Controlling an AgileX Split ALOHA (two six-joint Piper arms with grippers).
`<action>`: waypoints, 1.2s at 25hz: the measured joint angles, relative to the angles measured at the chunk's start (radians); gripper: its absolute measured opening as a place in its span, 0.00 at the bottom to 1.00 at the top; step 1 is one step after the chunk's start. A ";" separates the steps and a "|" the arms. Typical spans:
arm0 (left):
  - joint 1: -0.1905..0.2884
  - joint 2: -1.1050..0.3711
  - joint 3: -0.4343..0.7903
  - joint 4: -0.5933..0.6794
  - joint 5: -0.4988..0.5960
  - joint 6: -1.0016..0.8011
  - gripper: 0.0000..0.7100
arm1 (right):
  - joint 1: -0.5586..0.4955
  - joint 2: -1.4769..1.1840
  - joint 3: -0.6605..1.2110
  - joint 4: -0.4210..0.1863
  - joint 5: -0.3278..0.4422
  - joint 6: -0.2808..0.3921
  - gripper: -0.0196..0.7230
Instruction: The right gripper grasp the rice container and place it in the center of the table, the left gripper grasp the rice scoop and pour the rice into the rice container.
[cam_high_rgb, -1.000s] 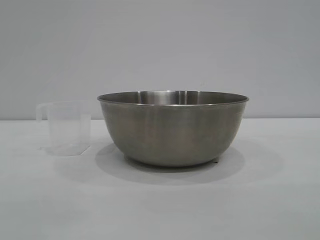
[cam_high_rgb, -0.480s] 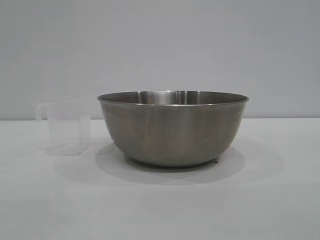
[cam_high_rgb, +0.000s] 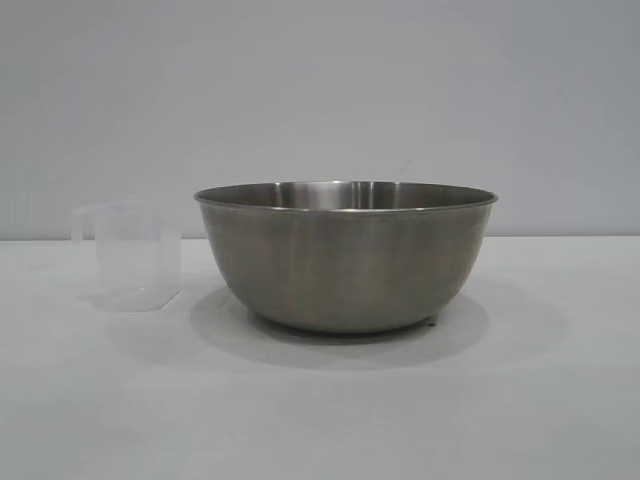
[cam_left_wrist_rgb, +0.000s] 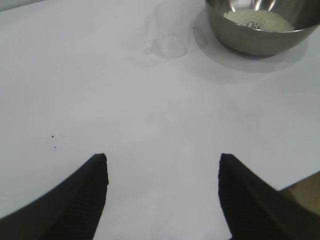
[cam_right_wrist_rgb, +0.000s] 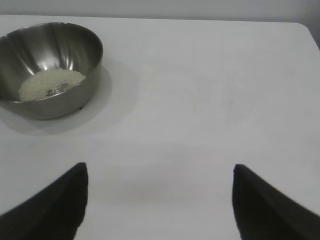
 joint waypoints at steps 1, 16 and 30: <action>0.000 0.000 0.000 0.000 0.000 0.000 0.59 | 0.000 0.000 0.000 0.000 0.000 0.000 0.78; 0.180 0.000 0.000 0.000 0.000 0.000 0.59 | 0.000 0.000 0.000 0.000 0.000 0.000 0.78; 0.435 0.000 0.000 0.000 0.000 0.000 0.59 | 0.055 0.000 0.000 0.000 0.000 0.000 0.78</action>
